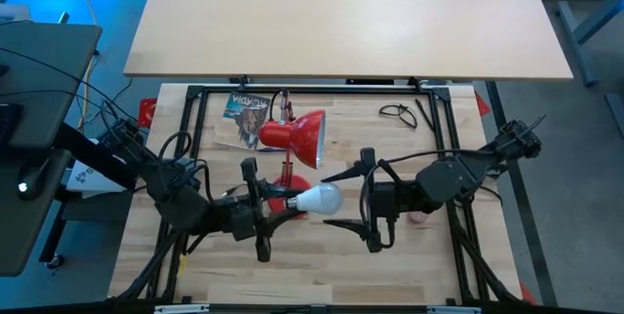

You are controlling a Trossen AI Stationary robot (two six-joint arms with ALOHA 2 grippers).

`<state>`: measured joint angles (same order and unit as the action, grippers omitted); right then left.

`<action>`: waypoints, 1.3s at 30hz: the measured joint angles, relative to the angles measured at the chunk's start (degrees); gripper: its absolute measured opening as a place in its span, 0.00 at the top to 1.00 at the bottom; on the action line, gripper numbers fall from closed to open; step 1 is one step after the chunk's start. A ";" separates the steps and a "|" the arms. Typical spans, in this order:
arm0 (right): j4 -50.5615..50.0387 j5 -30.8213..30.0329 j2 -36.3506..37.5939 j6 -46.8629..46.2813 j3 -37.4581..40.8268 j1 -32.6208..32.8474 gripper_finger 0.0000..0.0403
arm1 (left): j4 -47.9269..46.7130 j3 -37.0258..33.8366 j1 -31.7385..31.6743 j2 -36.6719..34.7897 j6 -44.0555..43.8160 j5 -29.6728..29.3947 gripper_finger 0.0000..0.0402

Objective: Screw lightbulb
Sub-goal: Insert the lightbulb on the lamp

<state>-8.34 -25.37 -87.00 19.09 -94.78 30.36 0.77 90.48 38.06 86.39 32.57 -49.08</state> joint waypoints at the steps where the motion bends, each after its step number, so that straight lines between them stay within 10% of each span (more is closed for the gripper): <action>1: 0.37 0.68 0.00 -0.04 0.00 0.01 0.16 | 0.01 0.00 0.00 0.00 -0.71 0.61 0.71; 39: 2.34 3.32 -0.81 2.52 0.00 -0.23 0.19 | 0.91 -0.04 -0.13 -0.04 -4.95 4.05 0.71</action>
<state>-6.00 -22.04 -87.81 21.61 -94.78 30.13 1.67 90.43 37.93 86.35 27.62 -45.04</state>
